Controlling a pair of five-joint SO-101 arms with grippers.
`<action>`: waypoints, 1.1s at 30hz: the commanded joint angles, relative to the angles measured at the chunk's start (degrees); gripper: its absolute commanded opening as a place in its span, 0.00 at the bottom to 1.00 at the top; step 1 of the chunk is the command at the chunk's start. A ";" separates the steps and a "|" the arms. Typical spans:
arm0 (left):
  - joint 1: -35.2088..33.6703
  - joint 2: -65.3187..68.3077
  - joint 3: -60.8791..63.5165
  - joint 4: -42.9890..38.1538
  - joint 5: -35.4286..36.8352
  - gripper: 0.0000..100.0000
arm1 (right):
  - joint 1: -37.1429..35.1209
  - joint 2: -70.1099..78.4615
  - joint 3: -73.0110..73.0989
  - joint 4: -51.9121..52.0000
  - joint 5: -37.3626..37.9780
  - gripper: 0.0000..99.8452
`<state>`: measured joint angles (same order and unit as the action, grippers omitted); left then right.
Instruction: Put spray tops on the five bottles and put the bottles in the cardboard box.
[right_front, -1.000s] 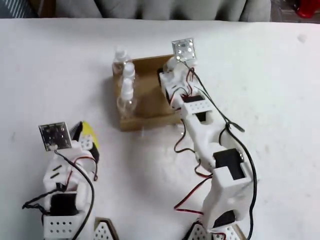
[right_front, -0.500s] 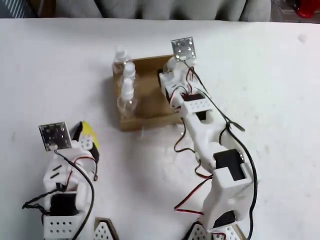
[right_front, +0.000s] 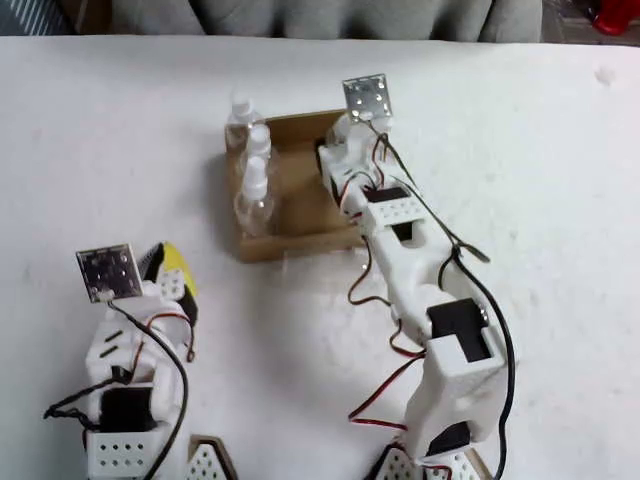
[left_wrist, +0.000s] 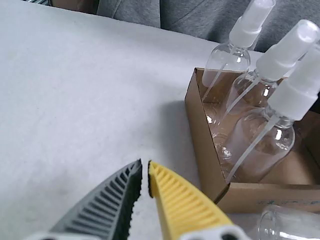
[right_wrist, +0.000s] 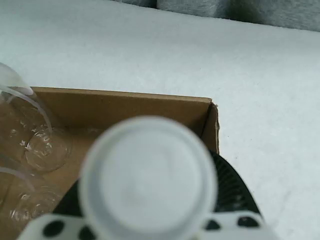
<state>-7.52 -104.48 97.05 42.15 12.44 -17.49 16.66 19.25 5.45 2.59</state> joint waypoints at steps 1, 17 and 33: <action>-0.57 -0.31 -0.09 -0.70 -0.35 0.02 | -0.48 -0.84 -1.58 0.57 0.70 0.02; -0.57 -0.31 -0.09 -0.70 -0.35 0.02 | -0.66 -0.92 -0.62 0.40 2.81 0.07; -0.57 -0.31 -0.09 -0.70 -0.35 0.02 | -2.15 -1.27 4.57 -5.58 2.99 0.17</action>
<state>-7.52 -104.48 97.05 42.15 12.44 -19.08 16.40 23.47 0.18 5.14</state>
